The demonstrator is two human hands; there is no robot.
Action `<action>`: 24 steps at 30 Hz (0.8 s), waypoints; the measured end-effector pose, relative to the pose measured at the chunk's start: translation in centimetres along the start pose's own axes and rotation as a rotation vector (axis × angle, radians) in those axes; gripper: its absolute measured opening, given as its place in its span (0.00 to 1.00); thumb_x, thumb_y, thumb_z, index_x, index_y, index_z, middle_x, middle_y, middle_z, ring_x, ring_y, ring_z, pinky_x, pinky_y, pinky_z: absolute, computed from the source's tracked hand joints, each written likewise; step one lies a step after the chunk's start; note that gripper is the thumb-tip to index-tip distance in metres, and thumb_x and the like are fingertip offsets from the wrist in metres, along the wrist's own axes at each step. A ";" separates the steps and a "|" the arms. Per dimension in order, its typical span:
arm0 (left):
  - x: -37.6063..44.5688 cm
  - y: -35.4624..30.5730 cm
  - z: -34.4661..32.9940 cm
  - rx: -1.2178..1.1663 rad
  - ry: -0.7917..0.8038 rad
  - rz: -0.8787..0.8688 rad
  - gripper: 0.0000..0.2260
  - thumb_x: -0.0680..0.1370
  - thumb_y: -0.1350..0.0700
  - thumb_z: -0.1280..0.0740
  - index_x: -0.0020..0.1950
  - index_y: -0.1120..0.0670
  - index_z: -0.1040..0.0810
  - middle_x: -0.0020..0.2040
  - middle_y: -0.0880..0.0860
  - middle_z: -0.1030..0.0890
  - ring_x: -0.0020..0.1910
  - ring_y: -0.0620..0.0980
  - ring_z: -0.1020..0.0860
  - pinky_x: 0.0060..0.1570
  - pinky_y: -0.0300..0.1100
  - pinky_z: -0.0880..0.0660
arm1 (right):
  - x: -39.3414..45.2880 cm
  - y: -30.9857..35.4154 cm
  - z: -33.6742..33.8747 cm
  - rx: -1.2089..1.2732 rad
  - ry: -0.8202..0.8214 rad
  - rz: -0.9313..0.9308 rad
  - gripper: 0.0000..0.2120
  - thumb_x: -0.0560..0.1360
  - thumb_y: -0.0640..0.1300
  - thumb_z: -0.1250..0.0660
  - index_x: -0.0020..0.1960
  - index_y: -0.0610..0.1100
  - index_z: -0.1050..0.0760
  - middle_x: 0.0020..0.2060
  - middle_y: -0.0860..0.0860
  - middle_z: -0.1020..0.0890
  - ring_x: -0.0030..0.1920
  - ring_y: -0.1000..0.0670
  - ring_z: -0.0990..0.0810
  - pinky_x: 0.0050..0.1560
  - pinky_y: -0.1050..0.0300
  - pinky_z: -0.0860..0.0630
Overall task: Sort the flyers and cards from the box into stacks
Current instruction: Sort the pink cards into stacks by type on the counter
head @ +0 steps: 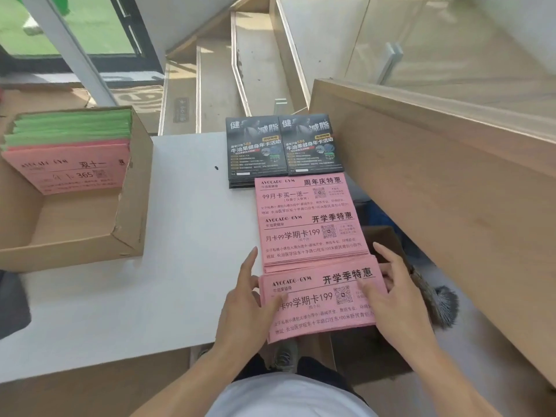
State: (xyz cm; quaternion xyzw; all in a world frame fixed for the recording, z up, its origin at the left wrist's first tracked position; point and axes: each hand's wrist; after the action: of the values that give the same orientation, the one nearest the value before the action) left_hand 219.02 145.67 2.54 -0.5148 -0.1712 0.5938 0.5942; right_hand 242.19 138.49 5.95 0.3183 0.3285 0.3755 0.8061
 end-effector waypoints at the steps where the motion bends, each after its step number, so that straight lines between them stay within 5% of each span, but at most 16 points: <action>1: -0.2 -0.1 -0.2 0.084 -0.002 -0.011 0.42 0.77 0.47 0.27 0.77 0.30 0.54 0.51 0.36 0.21 0.44 0.40 0.18 0.44 0.46 0.17 | 0.1 -0.2 0.0 -0.031 0.008 -0.014 0.29 0.79 0.45 0.31 0.70 0.69 0.40 0.54 0.65 0.21 0.49 0.63 0.19 0.34 0.69 0.25; 4: -0.8 -0.3 -0.7 0.168 -0.046 0.001 0.44 0.76 0.45 0.27 0.79 0.34 0.56 0.56 0.34 0.26 0.47 0.36 0.21 0.45 0.43 0.19 | 0.1 -0.9 -0.4 -0.164 -0.007 -0.002 0.30 0.78 0.48 0.30 0.74 0.64 0.40 0.60 0.63 0.24 0.54 0.61 0.23 0.49 0.63 0.25; 8: -1.3 -0.2 -0.8 -0.025 -0.048 0.120 0.46 0.76 0.50 0.25 0.81 0.40 0.54 0.76 0.40 0.37 0.69 0.40 0.30 0.67 0.51 0.25 | 0.0 -1.6 0.0 -0.229 0.082 0.067 0.35 0.75 0.52 0.26 0.71 0.69 0.44 0.57 0.74 0.34 0.57 0.67 0.36 0.63 0.56 0.34; 11: -1.8 -0.6 -0.6 -0.260 0.019 0.265 0.42 0.77 0.55 0.26 0.82 0.42 0.50 0.71 0.39 0.30 0.63 0.38 0.27 0.67 0.48 0.27 | -0.3 -2.1 0.2 -0.301 0.348 0.038 0.54 0.67 0.55 0.20 0.72 0.76 0.59 0.71 0.73 0.45 0.68 0.64 0.39 0.69 0.51 0.32; 14: -1.8 -0.9 -1.0 -0.375 0.092 0.323 0.42 0.77 0.57 0.26 0.82 0.40 0.50 0.64 0.34 0.25 0.59 0.36 0.23 0.66 0.49 0.25 | -0.5 -2.2 -0.3 -0.433 0.445 0.047 0.66 0.67 0.50 0.19 0.65 0.76 0.78 0.72 0.74 0.62 0.74 0.57 0.44 0.67 0.54 0.28; 17: -1.2 -1.4 -1.6 -0.396 0.129 0.327 0.38 0.78 0.59 0.28 0.80 0.38 0.45 0.63 0.37 0.20 0.60 0.42 0.20 0.62 0.51 0.22 | -0.2 -2.4 -0.8 -0.397 0.286 0.153 0.59 0.70 0.49 0.23 0.68 0.78 0.71 0.76 0.66 0.52 0.71 0.53 0.35 0.53 0.57 0.20; 20: -0.7 -2.1 -2.1 -0.362 0.166 0.310 0.27 0.79 0.59 0.29 0.64 0.30 0.33 0.56 0.36 0.17 0.56 0.43 0.18 0.54 0.45 0.20 | 0.3 -2.6 -1.1 -0.409 0.233 0.160 0.52 0.70 0.54 0.25 0.73 0.73 0.63 0.76 0.62 0.47 0.66 0.53 0.28 0.47 0.54 0.17; 24: -0.2 -2.7 -2.2 -0.386 0.161 0.325 0.27 0.78 0.58 0.28 0.62 0.27 0.33 0.57 0.37 0.17 0.57 0.46 0.17 0.60 0.53 0.21 | 1.0 -3.2 -1.5 -0.426 0.241 0.134 0.55 0.67 0.58 0.24 0.75 0.69 0.64 0.72 0.60 0.39 0.58 0.53 0.26 0.46 0.52 0.16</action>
State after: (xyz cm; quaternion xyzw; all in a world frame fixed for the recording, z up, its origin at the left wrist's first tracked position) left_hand 222.17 145.26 3.95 -0.6849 -0.1488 0.5950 0.3934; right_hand 242.77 138.05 2.34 0.1153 0.3140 0.5238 0.7834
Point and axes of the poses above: each hand's wrist, its own x-axis towards the middle knuckle, its own z-axis out of the back of the hand, y = z × x
